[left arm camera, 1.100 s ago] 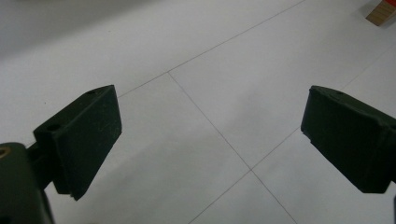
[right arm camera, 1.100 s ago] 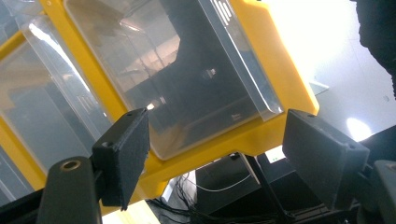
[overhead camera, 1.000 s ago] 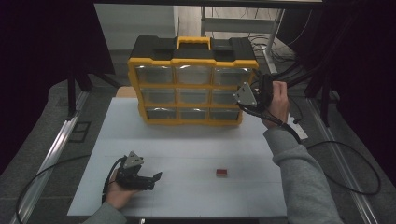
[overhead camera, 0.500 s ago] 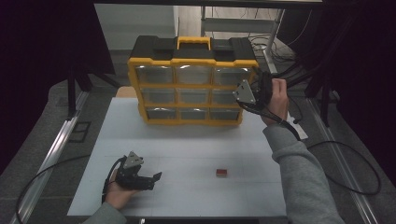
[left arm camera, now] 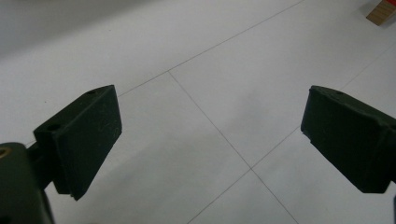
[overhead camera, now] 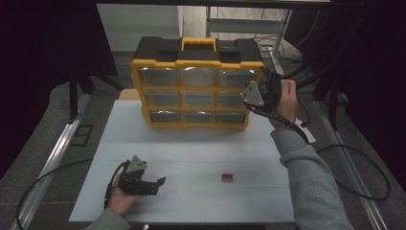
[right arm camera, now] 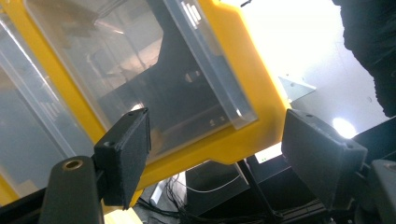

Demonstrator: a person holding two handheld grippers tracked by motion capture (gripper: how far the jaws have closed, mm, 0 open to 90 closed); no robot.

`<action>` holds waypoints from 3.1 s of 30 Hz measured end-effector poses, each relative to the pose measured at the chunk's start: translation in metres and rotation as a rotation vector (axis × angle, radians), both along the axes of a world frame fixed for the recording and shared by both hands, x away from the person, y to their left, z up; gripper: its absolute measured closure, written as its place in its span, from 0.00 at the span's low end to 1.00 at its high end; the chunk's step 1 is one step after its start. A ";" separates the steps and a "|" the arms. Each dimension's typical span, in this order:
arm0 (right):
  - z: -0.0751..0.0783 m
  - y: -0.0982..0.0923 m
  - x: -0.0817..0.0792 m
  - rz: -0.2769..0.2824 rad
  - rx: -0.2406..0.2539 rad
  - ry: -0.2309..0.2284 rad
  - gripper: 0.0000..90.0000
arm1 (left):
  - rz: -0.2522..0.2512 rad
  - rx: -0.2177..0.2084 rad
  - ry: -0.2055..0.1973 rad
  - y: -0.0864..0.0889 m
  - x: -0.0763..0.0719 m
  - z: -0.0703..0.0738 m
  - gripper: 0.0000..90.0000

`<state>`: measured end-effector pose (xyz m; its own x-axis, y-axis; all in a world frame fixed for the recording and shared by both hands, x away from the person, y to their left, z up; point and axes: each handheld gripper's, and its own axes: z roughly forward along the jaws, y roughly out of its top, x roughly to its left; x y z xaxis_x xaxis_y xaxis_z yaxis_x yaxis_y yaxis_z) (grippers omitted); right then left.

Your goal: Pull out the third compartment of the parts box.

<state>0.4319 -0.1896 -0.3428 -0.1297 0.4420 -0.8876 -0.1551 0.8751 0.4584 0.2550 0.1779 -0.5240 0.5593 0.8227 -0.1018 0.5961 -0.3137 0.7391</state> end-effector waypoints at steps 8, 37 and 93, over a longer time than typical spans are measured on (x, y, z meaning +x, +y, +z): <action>0.002 0.003 0.000 0.011 -0.003 -0.012 0.28 | 0.002 -0.002 0.000 0.000 0.000 0.000 0.06; -0.002 0.017 -0.001 0.002 -0.082 -0.113 0.53 | 0.000 -0.002 0.003 0.000 0.000 -0.001 0.06; -0.009 0.015 -0.010 0.015 -0.158 -0.187 0.83 | 0.001 -0.011 0.005 0.002 -0.001 -0.001 0.06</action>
<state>0.4218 -0.1750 -0.3514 0.0381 0.2952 -0.9547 -0.2383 0.9305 0.2782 0.2543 0.1799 -0.5247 0.5576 0.8223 -0.1135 0.6001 -0.3048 0.7395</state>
